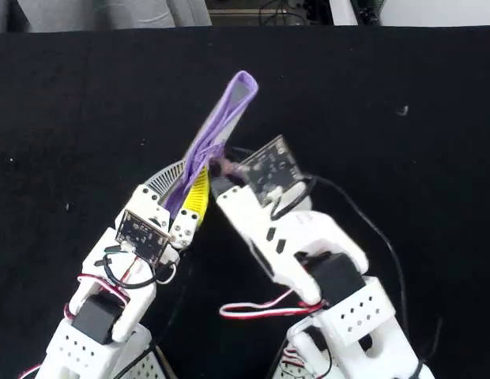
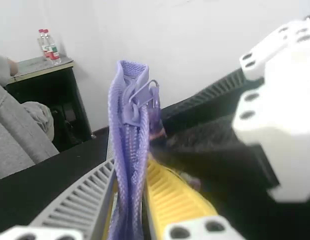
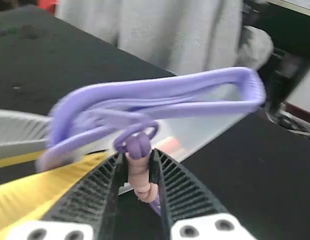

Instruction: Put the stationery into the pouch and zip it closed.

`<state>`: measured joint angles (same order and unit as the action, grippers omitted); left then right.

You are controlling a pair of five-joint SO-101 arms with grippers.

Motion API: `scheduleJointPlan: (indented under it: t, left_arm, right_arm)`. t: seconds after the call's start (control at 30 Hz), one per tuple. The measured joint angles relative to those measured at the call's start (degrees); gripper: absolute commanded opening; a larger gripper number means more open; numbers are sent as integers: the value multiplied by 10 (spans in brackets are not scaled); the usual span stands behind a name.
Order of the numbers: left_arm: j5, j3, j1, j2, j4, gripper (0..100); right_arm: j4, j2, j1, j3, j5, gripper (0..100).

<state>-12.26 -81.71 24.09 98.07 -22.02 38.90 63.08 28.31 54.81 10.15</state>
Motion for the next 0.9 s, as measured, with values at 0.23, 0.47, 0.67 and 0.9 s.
scheduleJointPlan:
  t: [0.23,0.47,0.67,0.9]
  left_arm:
    - [0,1,4,0,6,28]
    - [0,2,6,0,6,28]
    - [-20,2,7,0,10,28]
    - [-23,3,7,4,18,28]
  right_arm:
    - [67,-1,-47,-88,22,11]
    - [101,-1,-52,-150,94,11]
    - [102,-13,-83,-181,130,11]
    - [103,-138,-139,-267,132,11]
